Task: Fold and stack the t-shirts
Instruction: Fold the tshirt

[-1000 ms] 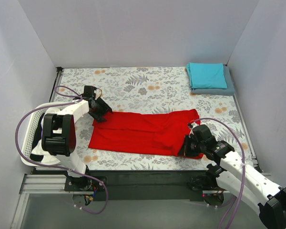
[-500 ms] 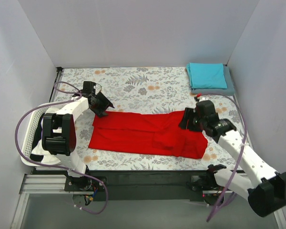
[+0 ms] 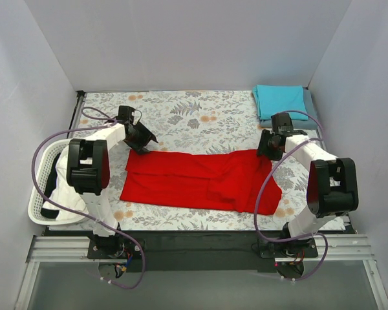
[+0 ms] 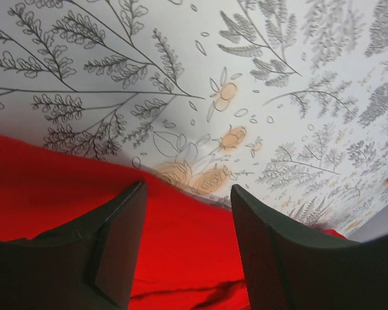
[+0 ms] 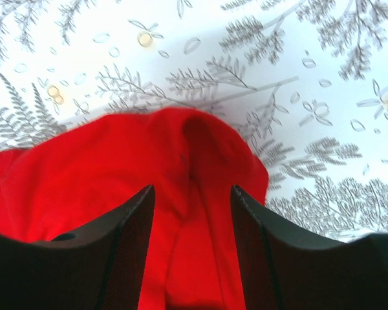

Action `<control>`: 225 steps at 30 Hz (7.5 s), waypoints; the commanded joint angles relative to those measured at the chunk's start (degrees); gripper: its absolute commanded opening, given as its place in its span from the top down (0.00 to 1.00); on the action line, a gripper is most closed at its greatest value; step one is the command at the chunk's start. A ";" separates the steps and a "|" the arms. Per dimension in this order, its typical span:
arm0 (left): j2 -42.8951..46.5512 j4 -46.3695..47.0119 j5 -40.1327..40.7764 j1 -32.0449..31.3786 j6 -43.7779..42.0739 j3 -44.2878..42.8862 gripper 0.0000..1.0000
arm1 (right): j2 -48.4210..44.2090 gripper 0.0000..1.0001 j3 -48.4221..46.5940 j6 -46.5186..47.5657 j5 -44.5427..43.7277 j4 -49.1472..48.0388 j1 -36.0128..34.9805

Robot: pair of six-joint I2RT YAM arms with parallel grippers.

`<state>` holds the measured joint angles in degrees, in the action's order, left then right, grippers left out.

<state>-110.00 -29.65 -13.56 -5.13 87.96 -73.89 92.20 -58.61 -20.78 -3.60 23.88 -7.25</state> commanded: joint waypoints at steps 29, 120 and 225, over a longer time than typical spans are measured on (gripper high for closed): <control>-3.30 -1.73 5.65 3.46 8.01 2.17 0.46 | -8.45 0.99 10.80 -0.93 0.43 -11.22 5.84; -16.46 11.19 1.97 -11.75 -28.36 -26.55 0.42 | 23.45 0.20 -34.29 -2.07 2.45 2.40 -9.63; 50.58 -6.13 16.64 -32.13 16.54 47.78 0.54 | -16.70 0.66 21.96 -34.51 -16.35 -1.29 -59.55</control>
<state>-58.98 -36.95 3.66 -36.23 104.01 -26.79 75.72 -37.32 -53.58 -17.30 23.57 -66.50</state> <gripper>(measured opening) 0.457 0.372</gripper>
